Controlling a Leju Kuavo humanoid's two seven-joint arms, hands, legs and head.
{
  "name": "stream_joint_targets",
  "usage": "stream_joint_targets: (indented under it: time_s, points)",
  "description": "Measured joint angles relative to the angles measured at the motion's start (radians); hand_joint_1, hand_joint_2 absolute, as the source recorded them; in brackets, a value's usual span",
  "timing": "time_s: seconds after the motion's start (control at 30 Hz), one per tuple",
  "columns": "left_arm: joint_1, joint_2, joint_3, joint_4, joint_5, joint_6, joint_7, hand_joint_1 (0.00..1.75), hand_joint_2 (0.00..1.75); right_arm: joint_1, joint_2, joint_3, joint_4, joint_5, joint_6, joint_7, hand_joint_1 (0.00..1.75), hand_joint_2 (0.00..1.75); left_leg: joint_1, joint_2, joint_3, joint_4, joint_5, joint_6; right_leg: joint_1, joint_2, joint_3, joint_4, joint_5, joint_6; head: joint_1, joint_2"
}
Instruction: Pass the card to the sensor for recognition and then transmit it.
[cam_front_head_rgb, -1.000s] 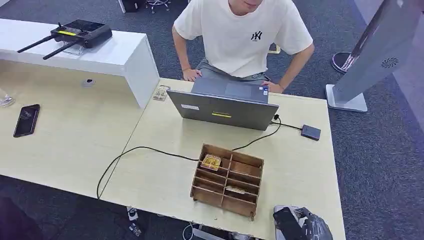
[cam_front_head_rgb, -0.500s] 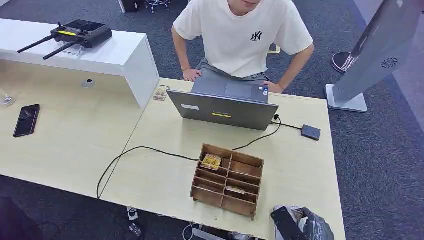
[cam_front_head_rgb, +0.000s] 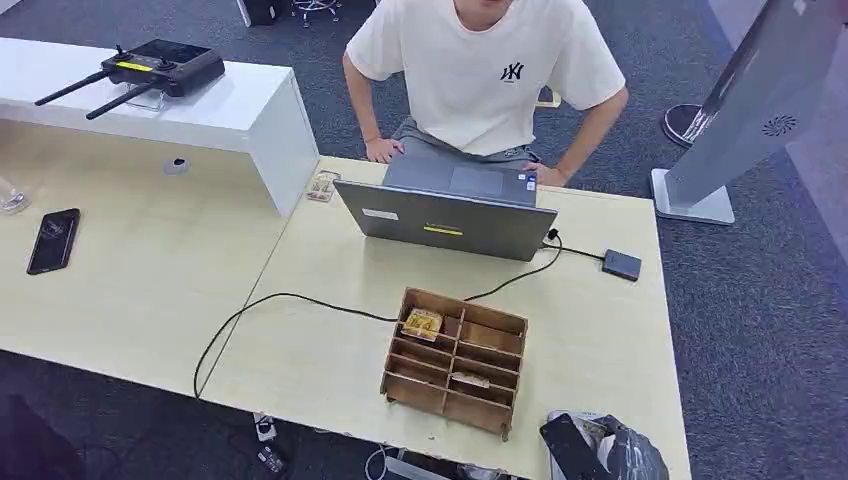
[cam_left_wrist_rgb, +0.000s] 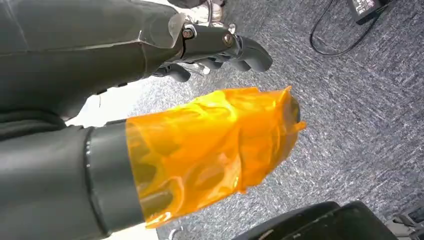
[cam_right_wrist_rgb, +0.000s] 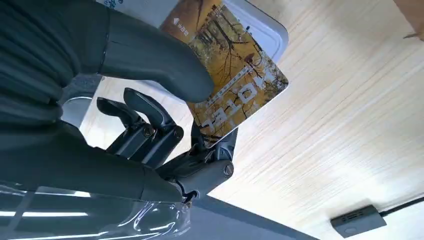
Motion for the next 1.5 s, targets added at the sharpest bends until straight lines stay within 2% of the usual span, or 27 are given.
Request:
stream_joint_targets:
  time_s: [1.5]
  points:
    - [0.0,0.0,0.008,0.0,-0.01,0.0,0.003,0.0,0.0,-0.004,0.014,0.001,0.021,0.012,0.004,0.028,1.75,1.75,0.0,0.0,0.0,0.0,0.0,0.0,0.0,0.0,0.0,0.0,0.0,0.0,0.0,0.0]
